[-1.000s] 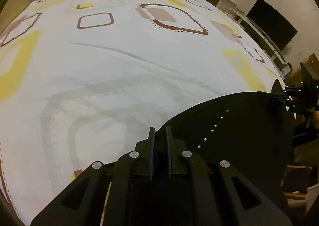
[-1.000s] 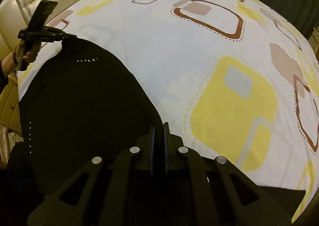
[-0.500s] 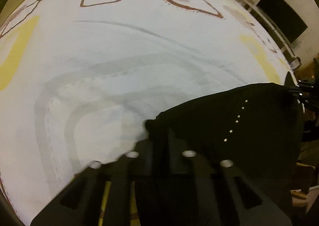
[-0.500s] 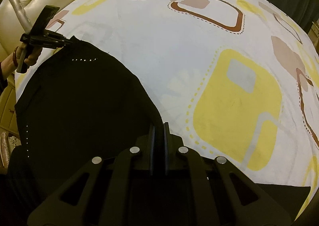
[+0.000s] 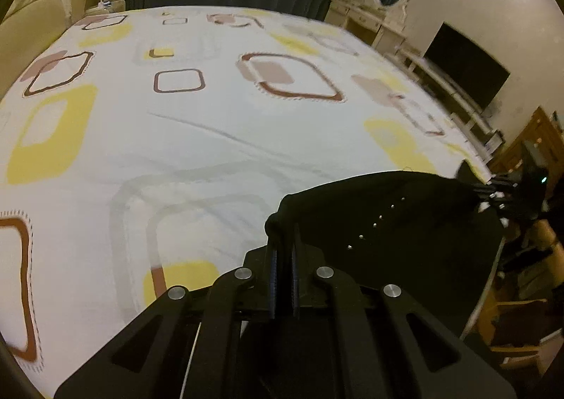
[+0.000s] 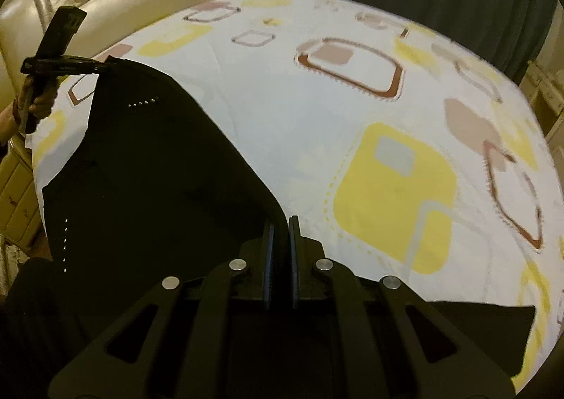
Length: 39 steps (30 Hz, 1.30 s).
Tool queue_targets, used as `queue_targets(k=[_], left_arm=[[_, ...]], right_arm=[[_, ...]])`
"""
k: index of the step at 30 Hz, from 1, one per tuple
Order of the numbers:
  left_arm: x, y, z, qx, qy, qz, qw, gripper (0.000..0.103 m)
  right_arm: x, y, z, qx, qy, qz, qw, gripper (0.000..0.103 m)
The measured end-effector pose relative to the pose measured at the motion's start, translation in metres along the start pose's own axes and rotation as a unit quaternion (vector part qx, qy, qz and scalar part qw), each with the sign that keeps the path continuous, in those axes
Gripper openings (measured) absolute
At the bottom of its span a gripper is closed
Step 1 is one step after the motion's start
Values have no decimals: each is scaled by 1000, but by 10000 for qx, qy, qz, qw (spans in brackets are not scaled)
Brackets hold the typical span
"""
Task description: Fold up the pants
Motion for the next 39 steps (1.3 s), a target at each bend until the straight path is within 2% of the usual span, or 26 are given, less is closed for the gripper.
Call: queue_targets(k=[5, 10, 15, 18, 26, 30, 34, 37, 39], left_arm=[[27, 39, -41, 202, 127, 2, 9997, 6], [43, 96, -67, 238, 257, -303, 9989, 6], [39, 152, -63, 45, 253, -660, 9975, 6], [34, 173, -54, -22, 231, -866, 9960, 6], [27, 200, -34, -81, 193, -1200, 9925, 6], [24, 205, -35, -8, 229, -1334, 9908, 10], [21, 215, -37, -107, 230, -1421, 9895, 18], [18, 221, -45, -132, 196, -1448, 9892, 19], [15, 228, -50, -169, 57, -1490, 9887, 19]], right_arm=[[-25, 31, -30, 202, 298, -255, 9990, 8], [-55, 72, -46, 315, 419, -339, 9981, 9], [-73, 106, -41, 227, 244, -220, 9992, 10], [-78, 120, -37, 195, 187, -72, 9996, 10], [-97, 160, -14, -167, 185, 99, 9996, 13], [-105, 167, -11, -162, 205, 119, 9996, 23], [-113, 168, -15, -144, 44, 200, 9997, 47], [-116, 170, -20, -176, 7, 187, 9997, 49], [-112, 172, -24, -250, -325, 437, 9982, 55]])
Point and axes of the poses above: each gripper's, at about its wrist camera, not at the fingertips, and z roughly the way its jaws point, x to its right, y to its underside, the point moved 3 cm from there along z, roughly the way its jaws point, and after that the axes turned 5 degrees about y, right-handed, at the moved point
